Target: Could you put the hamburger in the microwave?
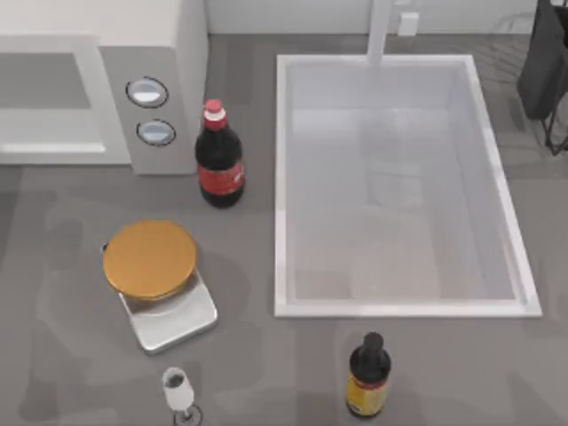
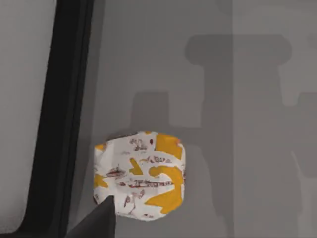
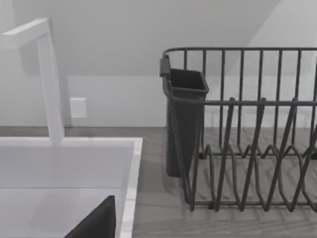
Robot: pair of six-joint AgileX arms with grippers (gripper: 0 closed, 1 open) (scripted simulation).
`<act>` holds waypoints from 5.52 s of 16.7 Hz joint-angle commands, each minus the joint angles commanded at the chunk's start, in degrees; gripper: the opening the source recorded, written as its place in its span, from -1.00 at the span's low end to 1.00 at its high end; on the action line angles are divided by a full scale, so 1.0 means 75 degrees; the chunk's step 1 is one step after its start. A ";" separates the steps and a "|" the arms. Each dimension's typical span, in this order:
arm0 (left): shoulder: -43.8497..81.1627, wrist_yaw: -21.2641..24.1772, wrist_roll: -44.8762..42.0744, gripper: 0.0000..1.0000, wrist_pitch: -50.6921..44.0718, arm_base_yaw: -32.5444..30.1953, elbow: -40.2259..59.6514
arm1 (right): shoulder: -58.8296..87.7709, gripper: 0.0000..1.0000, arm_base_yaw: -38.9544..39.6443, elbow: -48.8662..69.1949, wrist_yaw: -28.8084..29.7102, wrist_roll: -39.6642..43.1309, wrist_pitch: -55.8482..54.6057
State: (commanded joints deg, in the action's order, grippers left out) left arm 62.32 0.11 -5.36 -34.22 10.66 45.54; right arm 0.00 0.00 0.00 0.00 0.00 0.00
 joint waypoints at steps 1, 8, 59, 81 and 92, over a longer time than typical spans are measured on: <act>0.0802 0.0001 -0.0063 1.00 -0.0404 0.0126 0.0537 | 0.0000 1.00 0.0000 0.0000 0.0000 0.0000 0.0000; 0.5271 0.0008 -0.0417 1.00 -0.2661 0.0830 0.3539 | 0.0000 1.00 0.0000 0.0000 0.0000 0.0000 0.0000; 0.7318 0.0016 -0.0529 -1.00 -0.0994 0.1013 0.3085 | 0.0000 1.00 0.0000 0.0000 0.0000 0.0000 0.0000; 0.5785 0.0003 -0.0477 -1.00 -0.4322 0.0638 0.4794 | 0.0000 1.00 0.0000 0.0000 0.0000 0.0000 0.0000; 0.6066 0.0120 -0.0516 -1.00 -0.3118 0.0461 0.4609 | 0.0000 1.00 0.0000 0.0000 0.0000 0.0000 0.0000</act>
State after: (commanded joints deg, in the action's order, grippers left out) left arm 107.82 1.00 -9.23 -57.61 14.12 80.10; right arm 0.00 0.00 0.00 0.00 0.00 0.00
